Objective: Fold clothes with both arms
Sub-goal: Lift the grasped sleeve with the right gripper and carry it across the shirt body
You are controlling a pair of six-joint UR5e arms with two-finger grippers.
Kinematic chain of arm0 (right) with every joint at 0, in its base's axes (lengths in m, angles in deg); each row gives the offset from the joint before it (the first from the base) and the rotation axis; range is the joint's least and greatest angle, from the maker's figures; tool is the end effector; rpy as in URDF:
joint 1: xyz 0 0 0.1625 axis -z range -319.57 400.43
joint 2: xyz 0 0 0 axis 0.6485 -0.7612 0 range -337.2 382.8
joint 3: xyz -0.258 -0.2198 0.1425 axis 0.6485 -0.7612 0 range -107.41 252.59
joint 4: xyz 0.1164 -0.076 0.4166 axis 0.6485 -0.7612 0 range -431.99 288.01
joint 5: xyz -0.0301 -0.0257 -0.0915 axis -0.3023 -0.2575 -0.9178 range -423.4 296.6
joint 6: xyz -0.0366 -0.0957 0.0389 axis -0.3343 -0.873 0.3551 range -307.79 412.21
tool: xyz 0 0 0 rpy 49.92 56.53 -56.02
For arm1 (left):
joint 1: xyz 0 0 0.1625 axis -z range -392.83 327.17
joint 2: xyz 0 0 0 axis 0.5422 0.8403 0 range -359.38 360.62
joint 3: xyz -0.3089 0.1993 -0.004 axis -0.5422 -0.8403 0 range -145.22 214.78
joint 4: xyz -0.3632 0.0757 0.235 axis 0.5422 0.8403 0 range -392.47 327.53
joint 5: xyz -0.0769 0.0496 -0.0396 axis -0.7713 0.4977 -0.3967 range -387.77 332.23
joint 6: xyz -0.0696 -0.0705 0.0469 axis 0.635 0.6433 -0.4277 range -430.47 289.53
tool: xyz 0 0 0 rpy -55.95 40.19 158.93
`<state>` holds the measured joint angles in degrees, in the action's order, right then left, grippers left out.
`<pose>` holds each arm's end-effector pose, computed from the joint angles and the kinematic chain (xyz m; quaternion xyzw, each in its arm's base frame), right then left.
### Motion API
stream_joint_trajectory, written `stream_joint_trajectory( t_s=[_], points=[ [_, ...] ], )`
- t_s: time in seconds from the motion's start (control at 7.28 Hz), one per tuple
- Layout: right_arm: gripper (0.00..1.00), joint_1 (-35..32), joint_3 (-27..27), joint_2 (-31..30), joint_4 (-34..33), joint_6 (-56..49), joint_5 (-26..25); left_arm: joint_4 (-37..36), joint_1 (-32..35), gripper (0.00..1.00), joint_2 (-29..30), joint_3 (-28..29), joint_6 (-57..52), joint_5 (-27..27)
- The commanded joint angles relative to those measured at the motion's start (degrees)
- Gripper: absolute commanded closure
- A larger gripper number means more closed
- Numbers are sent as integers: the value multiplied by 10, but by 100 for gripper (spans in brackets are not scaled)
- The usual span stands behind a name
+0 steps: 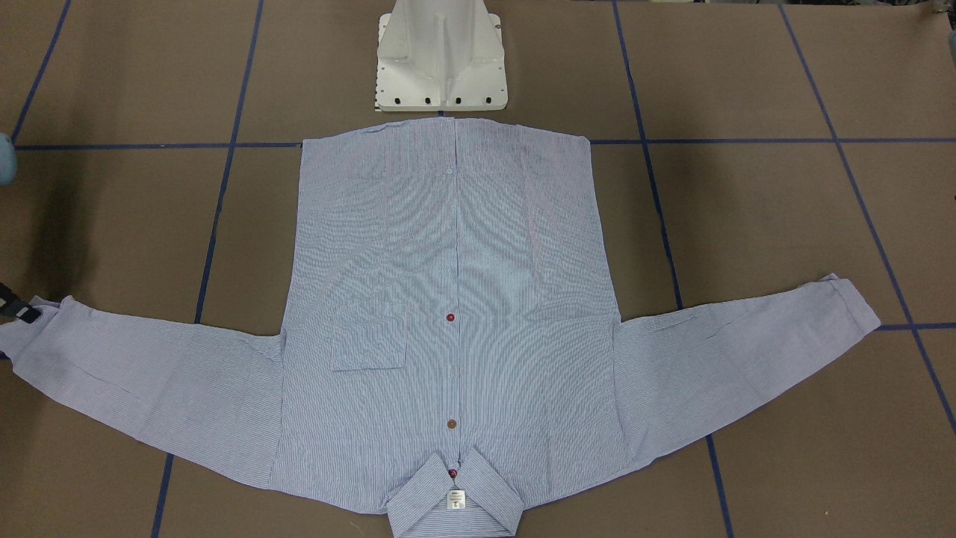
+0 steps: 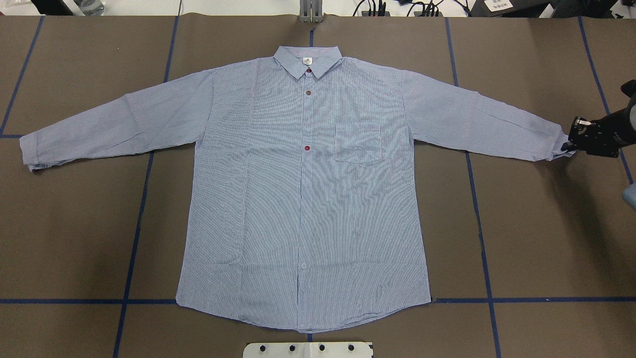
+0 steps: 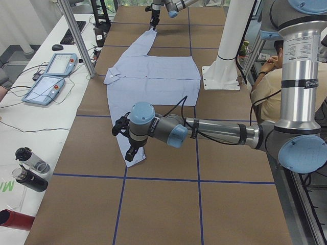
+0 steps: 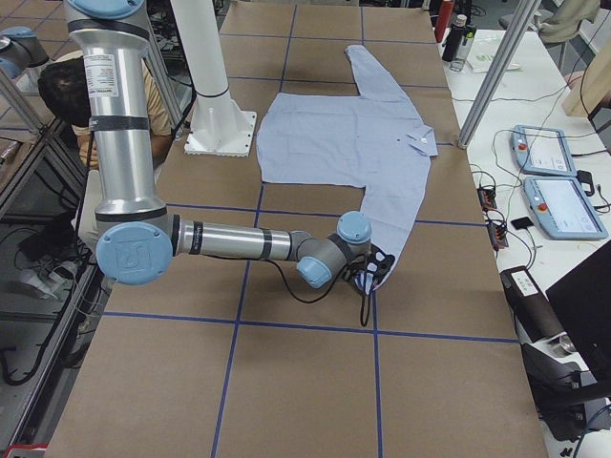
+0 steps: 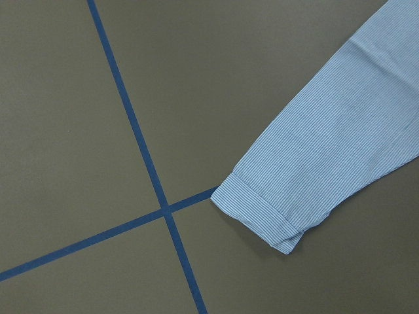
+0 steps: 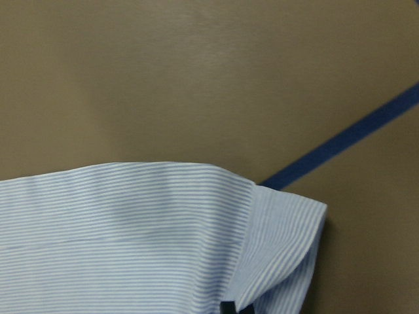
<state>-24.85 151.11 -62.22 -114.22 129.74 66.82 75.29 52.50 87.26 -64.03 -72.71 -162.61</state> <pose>-0.1847 -0.5510 0.5733 -0.0428 -0.4596 0.2823 0.8410 -0.0138 -0.5201 0.5219 0.1780 0.3775 0.1311 0.8993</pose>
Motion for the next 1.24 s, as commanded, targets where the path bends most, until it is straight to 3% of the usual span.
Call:
stream_joint_trajectory(
  t_s=[0.0, 0.41, 0.69, 0.82, 1.1],
  points=[
    [100, 22, 28, 63, -2, 4, -4, 4, 0, 0, 2, -5, 33, -1],
    [100, 75, 27, 206, -97, 14, -29, 42, 0, 0, -1, -7, 31, -2],
    [100, 128, 30, 294, -151, 45, -93, 43, -1, 0, -1, -7, 31, -1],
    [100, 153, 35, 323, -155, 47, -107, 43, -1, 0, -1, -6, 33, -1],
    [100, 216, 31, 374, -157, 71, -191, 43, -1, 0, -2, -6, 33, -1]
  ],
)
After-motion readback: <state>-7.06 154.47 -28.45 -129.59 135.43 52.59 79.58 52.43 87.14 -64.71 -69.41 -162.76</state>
